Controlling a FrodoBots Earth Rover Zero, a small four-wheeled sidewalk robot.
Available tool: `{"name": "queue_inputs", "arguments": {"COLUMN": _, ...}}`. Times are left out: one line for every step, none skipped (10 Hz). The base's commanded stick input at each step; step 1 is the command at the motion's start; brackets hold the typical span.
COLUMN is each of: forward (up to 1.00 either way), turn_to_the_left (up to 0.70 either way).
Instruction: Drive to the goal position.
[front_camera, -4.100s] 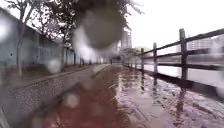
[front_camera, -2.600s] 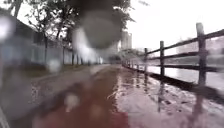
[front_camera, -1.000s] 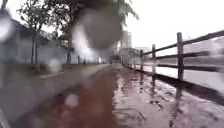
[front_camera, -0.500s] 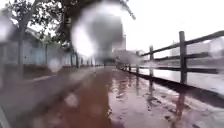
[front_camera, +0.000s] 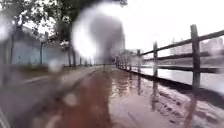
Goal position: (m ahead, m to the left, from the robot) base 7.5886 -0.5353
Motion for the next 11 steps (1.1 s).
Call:
{"name": "queue_inputs", "arguments": {"forward": 1.00, "turn_to_the_left": 0.00}}
{"name": "queue_inputs", "arguments": {"forward": 1.00, "turn_to_the_left": 0.00}}
{"name": "queue_inputs", "arguments": {"forward": 1.00, "turn_to_the_left": 0.00}}
{"name": "queue_inputs", "arguments": {"forward": 1.00, "turn_to_the_left": 0.00}}
{"name": "queue_inputs", "arguments": {"forward": 1.00, "turn_to_the_left": 0.00}}
{"name": "queue_inputs", "arguments": {"forward": 1.00, "turn_to_the_left": 0.00}}
{"name": "queue_inputs", "arguments": {"forward": 1.00, "turn_to_the_left": 0.00}}
{"name": "queue_inputs", "arguments": {"forward": 1.00, "turn_to_the_left": 0.00}}
{"name": "queue_inputs", "arguments": {"forward": 1.00, "turn_to_the_left": 0.00}}
{"name": "queue_inputs", "arguments": {"forward": 1.00, "turn_to_the_left": 0.00}}
{"name": "queue_inputs", "arguments": {"forward": 1.00, "turn_to_the_left": 0.00}}
